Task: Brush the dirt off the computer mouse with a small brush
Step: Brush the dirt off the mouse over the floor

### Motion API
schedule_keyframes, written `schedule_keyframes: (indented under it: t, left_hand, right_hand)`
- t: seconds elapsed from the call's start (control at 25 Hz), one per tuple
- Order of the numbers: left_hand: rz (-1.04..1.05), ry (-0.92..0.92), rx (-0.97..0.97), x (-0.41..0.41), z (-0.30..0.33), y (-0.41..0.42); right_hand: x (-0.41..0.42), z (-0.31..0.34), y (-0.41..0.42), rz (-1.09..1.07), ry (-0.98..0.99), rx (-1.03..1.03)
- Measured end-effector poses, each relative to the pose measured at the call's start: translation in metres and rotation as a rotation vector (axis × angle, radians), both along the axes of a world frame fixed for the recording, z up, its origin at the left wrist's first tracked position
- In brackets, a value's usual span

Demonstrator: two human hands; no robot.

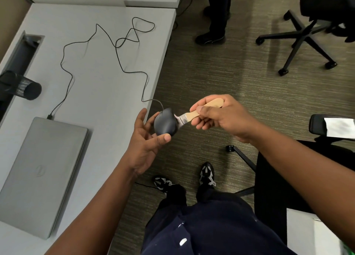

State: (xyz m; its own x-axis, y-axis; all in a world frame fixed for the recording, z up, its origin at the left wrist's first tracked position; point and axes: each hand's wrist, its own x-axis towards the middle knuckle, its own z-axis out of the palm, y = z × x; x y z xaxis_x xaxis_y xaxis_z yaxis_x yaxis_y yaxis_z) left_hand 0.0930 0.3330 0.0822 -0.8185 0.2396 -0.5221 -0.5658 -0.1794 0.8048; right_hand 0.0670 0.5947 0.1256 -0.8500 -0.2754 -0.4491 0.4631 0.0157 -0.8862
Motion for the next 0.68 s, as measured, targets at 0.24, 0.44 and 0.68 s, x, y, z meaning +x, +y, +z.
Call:
schedule_keyframes:
  t: [0.24,0.44,0.68]
  left_hand:
    - [0.037,-0.042,0.094,-0.005,0.005,0.002]
    - [0.042,-0.041,0.072,-0.007,0.005,0.003]
    - [0.103,-0.054,0.081,-0.009,0.001,-0.003]
  right_hand:
    - [-0.007,-0.006,-0.005,-0.049,0.125,0.147]
    - [-0.007,-0.001,-0.007,0.021,0.127,0.083]
    - [-0.003,0.014,0.004,0.156,0.014,-0.124]
